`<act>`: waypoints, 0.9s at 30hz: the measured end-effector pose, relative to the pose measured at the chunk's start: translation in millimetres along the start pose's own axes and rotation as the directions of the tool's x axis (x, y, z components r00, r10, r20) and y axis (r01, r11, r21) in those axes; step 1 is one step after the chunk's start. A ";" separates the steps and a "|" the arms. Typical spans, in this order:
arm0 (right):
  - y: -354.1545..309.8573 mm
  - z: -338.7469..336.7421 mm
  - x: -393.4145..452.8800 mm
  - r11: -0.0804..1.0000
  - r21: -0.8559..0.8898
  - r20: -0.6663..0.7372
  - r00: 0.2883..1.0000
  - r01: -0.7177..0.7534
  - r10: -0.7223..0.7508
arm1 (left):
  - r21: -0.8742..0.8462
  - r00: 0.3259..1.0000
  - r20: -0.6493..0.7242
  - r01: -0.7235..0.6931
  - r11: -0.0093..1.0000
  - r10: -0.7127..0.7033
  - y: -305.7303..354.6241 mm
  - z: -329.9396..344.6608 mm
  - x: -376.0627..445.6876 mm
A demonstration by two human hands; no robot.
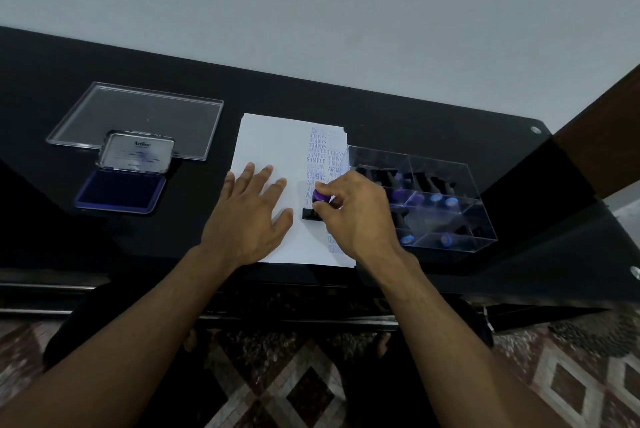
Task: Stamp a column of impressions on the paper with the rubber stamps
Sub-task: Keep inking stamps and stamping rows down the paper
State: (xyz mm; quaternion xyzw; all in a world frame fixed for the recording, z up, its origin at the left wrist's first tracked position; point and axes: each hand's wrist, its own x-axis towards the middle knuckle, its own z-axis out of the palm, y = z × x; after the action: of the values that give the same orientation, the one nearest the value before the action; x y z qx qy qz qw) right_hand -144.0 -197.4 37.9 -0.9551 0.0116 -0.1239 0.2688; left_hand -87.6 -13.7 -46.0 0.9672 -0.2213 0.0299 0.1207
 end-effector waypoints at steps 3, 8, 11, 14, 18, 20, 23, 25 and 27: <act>0.2 1.6 0.1 1.000 -0.016 0.006 1.000 0.006 -0.006 | 0.001 1.000 -0.006 -0.003 1.000 0.003 0.0 -0.6 -0.3; 1.2 3.3 0.9 0.999 -0.031 0.001 1.000 0.008 -0.008 | 0.003 1.000 0.008 0.003 1.000 -0.003 1.9 -2.8 -0.1; 2.2 4.9 1.7 0.999 -0.046 0.009 1.000 0.014 -0.013 | 0.003 1.000 0.004 0.005 1.000 -0.005 1.3 -2.4 -0.3; 3.5 6.7 1.9 0.997 -0.072 0.020 0.999 0.034 -0.033 | 0.004 1.000 0.004 0.006 1.000 -0.006 0.5 -0.9 0.1; 6.0 8.7 1.9 0.993 -0.103 0.031 0.998 0.065 -0.062 | -0.002 1.000 -0.006 0.003 1.000 -0.003 0.0 -0.4 -0.1; 6.3 9.4 2.5 0.992 -0.112 0.045 0.997 0.062 -0.057 | -0.003 1.000 -0.008 0.005 1.000 -0.005 0.2 -0.6 -0.2; 6.3 10.0 3.2 0.995 -0.084 0.041 0.998 0.044 -0.040 | -0.004 1.000 -0.008 0.005 1.000 -0.005 0.7 -0.7 -0.3; 6.2 9.6 3.0 0.997 -0.072 0.039 0.999 0.040 -0.037 | -0.007 1.000 -0.002 0.009 1.000 -0.009 0.8 -1.3 -0.2; 6.6 9.2 2.6 0.997 -0.061 0.035 0.999 0.042 -0.040 | -0.007 1.000 -0.002 0.009 1.000 -0.009 0.8 -1.2 -0.2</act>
State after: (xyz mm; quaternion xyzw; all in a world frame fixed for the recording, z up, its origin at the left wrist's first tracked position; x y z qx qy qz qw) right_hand -138.9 -198.6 27.5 -0.9650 -0.0088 -0.1130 0.2367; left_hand -88.2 -14.0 -44.7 0.9678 -0.2169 0.0296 0.1246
